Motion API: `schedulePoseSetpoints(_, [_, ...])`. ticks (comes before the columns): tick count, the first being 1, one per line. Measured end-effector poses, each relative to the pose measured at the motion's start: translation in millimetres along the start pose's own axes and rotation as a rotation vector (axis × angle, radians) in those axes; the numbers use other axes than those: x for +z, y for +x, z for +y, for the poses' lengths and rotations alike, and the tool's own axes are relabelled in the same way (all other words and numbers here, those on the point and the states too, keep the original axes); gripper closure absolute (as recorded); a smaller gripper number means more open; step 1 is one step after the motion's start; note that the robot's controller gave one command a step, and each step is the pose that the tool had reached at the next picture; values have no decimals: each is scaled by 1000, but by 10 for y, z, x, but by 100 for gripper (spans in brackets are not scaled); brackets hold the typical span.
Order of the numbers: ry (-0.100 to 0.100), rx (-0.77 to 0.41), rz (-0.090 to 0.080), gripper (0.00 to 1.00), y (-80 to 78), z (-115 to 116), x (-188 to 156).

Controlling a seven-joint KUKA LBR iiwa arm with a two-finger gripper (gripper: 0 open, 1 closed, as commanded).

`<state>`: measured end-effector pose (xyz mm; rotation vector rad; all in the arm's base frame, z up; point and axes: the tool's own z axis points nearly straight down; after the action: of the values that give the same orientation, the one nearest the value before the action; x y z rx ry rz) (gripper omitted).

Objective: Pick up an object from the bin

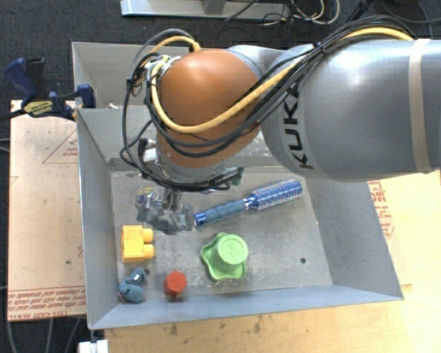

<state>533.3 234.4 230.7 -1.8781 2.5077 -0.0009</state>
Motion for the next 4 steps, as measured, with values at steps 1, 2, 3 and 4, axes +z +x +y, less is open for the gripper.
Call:
schedulePoseSetpoints(1, [-11,131,8,100,-102,-35,1035])
schedulePoseSetpoints(2, [-8,-86,6,100,-19,233,1212])
schedulePoseSetpoints(3, [-7,-85,5,0,-21,225,1207])
schedulePoseSetpoints(4, [-9,-346,6,0,-110,171,1620])
